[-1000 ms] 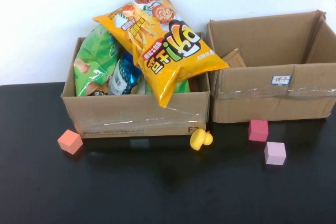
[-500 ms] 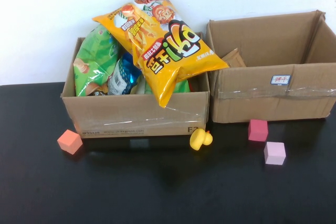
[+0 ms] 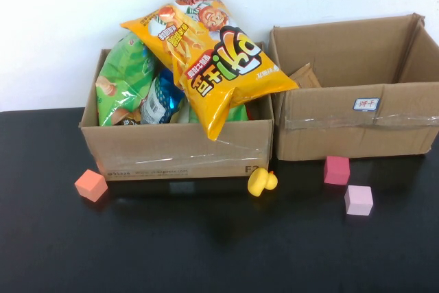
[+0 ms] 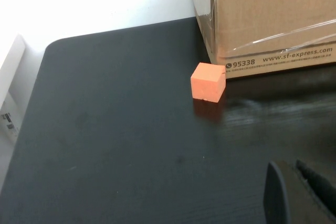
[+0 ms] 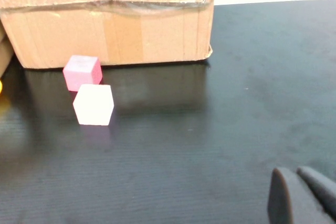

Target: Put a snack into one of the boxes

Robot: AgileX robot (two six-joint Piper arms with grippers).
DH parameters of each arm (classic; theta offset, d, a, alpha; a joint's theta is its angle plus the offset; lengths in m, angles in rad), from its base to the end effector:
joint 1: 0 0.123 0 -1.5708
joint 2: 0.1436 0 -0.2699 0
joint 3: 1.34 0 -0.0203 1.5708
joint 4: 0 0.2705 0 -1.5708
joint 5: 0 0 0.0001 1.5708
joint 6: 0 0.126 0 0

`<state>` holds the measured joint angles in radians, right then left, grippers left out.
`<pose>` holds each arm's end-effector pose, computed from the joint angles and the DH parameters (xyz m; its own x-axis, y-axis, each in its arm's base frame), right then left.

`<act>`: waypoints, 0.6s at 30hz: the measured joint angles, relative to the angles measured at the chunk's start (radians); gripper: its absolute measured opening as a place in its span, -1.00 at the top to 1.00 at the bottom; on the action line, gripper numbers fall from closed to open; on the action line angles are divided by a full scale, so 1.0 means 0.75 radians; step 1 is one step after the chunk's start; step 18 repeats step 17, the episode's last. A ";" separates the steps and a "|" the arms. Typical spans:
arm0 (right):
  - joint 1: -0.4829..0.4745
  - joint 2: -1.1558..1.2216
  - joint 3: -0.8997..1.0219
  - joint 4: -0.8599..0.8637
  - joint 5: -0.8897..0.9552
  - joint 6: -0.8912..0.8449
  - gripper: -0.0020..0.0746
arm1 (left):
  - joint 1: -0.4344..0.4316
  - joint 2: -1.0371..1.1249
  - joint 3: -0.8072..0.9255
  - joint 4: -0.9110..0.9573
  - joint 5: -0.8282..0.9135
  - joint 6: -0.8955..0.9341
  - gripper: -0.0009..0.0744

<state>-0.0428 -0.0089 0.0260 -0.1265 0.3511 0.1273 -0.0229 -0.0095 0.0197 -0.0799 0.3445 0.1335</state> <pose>0.1216 -0.0107 0.1637 -0.2739 0.0202 -0.9616 0.0867 0.9962 -0.0038 0.1220 -0.0062 0.1669 -0.2600 0.0642 -0.9635 0.0641 0.9967 0.0491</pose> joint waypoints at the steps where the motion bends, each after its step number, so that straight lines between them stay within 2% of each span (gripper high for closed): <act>1: 0.000 0.000 0.000 0.000 0.000 0.000 0.95 | 0.000 0.000 0.000 0.000 0.000 0.000 0.98; 18: 0.000 0.000 0.000 0.065 0.000 -0.003 0.95 | 0.000 0.000 0.000 0.000 0.000 0.000 0.98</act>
